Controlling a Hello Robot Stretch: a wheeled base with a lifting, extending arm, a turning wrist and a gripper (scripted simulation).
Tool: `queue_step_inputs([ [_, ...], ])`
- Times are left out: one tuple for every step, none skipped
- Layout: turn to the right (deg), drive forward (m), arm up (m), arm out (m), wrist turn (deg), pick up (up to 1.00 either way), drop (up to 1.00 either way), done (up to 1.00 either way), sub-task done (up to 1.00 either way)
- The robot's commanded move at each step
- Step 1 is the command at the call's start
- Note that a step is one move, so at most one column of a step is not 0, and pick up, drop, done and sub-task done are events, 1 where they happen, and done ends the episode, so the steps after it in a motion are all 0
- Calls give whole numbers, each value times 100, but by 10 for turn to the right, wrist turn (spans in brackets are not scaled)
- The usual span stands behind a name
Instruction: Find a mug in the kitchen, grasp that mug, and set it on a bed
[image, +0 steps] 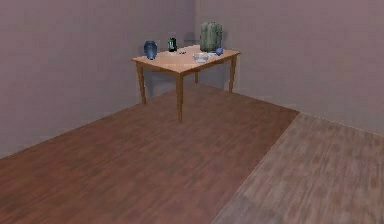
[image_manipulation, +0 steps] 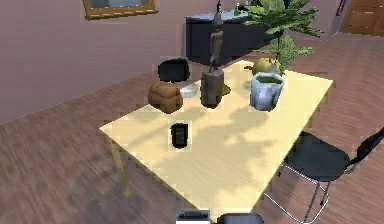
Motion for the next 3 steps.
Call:
queue_step_inputs([
  [0, 0, 0, 46, 0, 0, 0, 0, 0],
  [0, 0, 0, 0, 450, 0, 0, 0, 0],
  [0, 0, 0, 0, 450, 0, 0, 0, 0],
])
